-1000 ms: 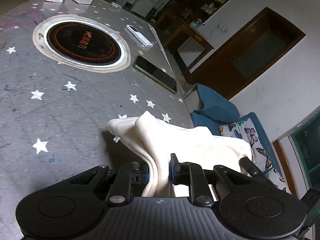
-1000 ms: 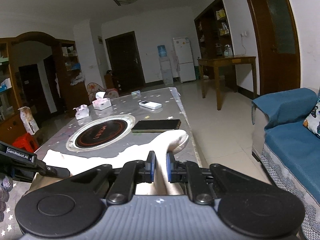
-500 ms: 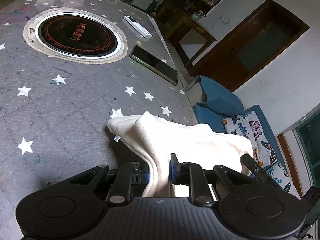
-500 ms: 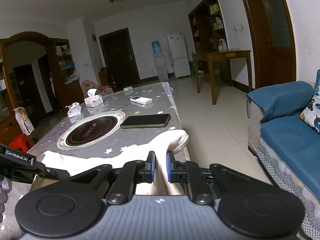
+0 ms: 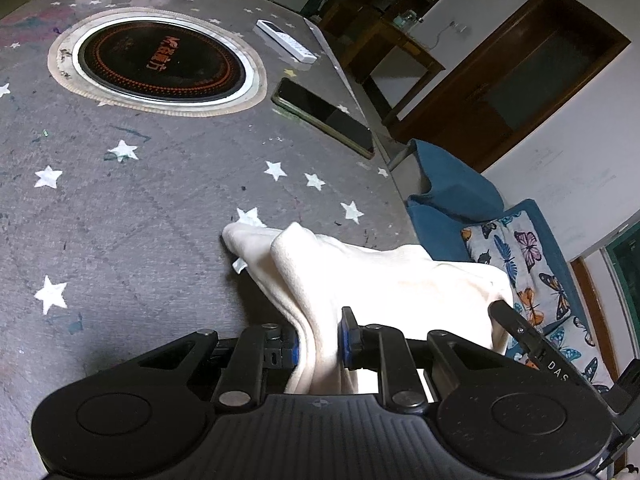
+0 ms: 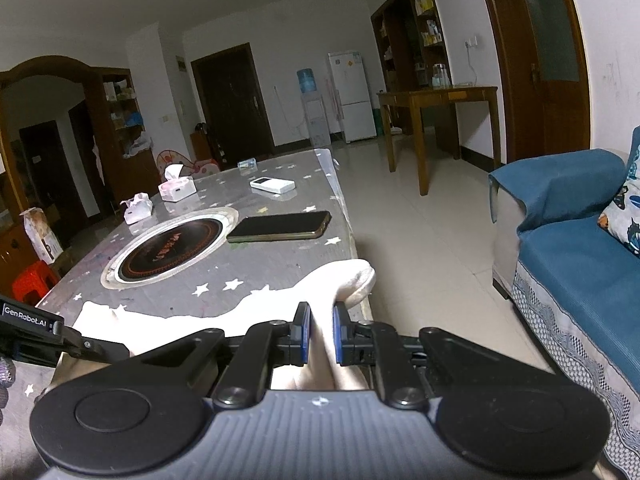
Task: Fold clothes
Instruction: 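Lift the hem with both grippers and fold it over toward the collar, then lay the folded hem down and open both grippers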
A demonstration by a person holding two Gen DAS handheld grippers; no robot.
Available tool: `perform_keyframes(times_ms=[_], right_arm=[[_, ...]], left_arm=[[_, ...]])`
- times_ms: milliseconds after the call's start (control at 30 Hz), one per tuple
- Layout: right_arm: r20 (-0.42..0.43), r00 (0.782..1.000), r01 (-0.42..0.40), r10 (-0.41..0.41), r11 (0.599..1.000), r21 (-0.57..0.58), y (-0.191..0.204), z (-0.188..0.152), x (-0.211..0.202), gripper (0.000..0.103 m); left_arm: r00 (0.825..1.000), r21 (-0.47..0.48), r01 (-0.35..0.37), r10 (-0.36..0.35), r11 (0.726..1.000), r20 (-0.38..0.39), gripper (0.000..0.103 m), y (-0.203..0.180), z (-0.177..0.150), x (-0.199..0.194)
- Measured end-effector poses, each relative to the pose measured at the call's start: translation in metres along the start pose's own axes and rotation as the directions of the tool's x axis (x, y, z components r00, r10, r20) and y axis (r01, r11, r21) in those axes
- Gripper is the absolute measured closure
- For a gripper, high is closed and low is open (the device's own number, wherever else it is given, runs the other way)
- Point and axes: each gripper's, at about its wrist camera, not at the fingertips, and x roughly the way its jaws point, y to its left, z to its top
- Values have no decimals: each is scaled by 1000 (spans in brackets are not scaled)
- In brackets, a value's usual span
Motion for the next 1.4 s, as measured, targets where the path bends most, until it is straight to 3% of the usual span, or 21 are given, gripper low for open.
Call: perform_keyframes(times_ms=[400, 667, 833, 1233, 1400], right_arm=[[-42, 999, 20, -19, 1000, 13, -8, -6, 14, 92], [-63, 997, 37, -35, 999, 33, -14, -8, 21, 92], [-61, 997, 39, -37, 999, 34, -15, -5, 21, 90], [-118, 991, -61, 58, 998, -27, 19, 1, 43, 89], [-154, 985, -81, 72, 996, -49, 34, -3, 61, 89]], left_arm=[[999, -12, -31, 31, 999, -20, 80, 8, -1, 8], [997, -6, -74, 74, 997, -4, 67, 11, 0, 5], [996, -17, -89, 89, 996, 13, 66, 16, 4, 3], [990, 37, -105, 101, 994, 98, 65, 4, 20, -13], [993, 75, -81, 74, 994, 90, 65, -5, 22, -5]])
